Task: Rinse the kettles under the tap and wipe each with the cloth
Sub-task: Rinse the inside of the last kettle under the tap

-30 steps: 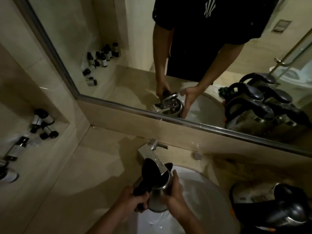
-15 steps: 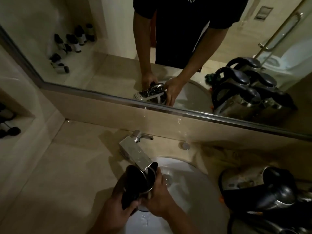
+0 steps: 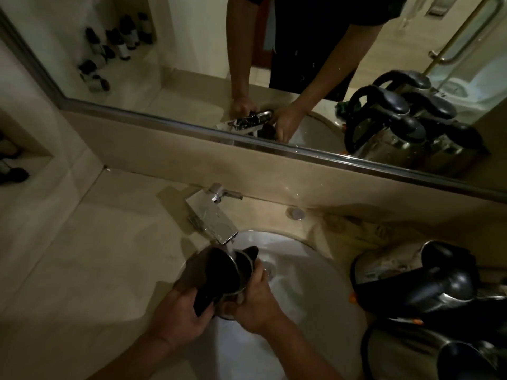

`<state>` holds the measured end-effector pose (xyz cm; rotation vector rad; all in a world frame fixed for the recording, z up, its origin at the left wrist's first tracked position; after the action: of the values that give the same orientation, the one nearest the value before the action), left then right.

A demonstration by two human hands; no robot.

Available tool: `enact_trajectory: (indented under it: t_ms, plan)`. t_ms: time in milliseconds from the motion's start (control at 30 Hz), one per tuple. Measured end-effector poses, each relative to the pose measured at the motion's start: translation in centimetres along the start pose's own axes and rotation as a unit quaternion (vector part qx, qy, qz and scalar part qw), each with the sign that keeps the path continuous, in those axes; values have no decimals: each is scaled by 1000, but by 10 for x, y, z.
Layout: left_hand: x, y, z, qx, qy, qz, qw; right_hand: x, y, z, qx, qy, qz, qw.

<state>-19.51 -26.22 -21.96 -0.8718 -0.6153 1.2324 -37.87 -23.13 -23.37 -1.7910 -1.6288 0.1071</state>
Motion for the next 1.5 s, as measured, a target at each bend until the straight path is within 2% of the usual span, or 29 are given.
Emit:
enact_trajectory:
  t_ms: [500, 633, 1500]
  plan:
    - [-4, -4, 9, -19, -3, -17, 1000, -11, -13, -22, 64, -5, -27, 998]
    - [-6, -3, -4, -3, -35, -2, 999, -16, -14, -29, 70, 1, -38, 997]
    - [-8, -6, 0, -20, -24, 53, 998, -24, -7, -22, 34, 23, -42, 998]
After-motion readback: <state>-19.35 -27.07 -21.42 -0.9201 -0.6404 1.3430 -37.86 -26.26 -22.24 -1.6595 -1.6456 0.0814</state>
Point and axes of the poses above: each hand's wrist, its own x-axis away from the middle knuckle, its own y-axis out of the palm, z = x × y, the point moved 9 cm from there along -x, towards the middle knuckle, and after that the axes turned 8 degrees about z, right-handed, at the moved point
